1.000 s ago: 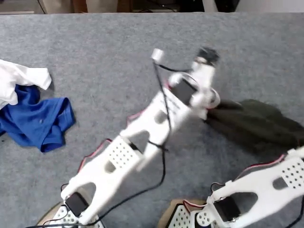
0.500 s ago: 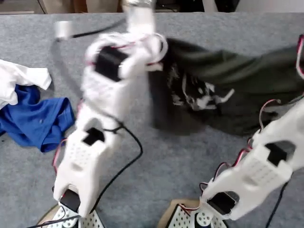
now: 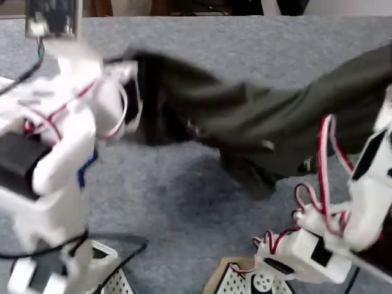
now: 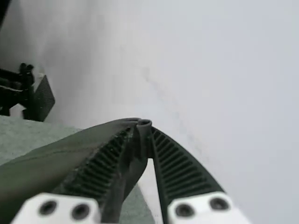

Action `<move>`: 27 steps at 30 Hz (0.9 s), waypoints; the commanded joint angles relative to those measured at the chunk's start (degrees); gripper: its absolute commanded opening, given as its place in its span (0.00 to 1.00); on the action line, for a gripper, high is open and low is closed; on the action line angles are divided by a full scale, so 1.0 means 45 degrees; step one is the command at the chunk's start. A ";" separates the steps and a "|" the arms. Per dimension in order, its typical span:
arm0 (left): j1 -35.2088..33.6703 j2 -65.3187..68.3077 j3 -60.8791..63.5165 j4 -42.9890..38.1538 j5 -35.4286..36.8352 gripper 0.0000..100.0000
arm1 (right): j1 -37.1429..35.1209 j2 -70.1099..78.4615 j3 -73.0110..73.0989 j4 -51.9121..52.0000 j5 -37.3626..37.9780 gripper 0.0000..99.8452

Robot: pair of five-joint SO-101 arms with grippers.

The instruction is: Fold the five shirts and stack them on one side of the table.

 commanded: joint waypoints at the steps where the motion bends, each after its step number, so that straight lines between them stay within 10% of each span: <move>1: -0.0020 -0.3565 0.6916 0.0098 -0.0195 0.02 | -0.0752 -0.0459 0.0772 0.0332 0.0274 0.01; 12: -0.1719 -0.5382 1.7133 -0.3263 -0.3829 0.09 | -0.2237 -0.0967 0.8293 0.0293 0.0293 0.01; 17: -0.1758 -0.5245 1.7934 -0.3145 -0.3516 0.28 | -0.2745 -0.0967 1.1028 0.0000 0.0625 0.01; 27: -0.1875 -0.5128 1.6488 -0.3810 -0.2696 0.30 | -0.2686 -0.1006 1.6557 -0.0313 0.2501 0.01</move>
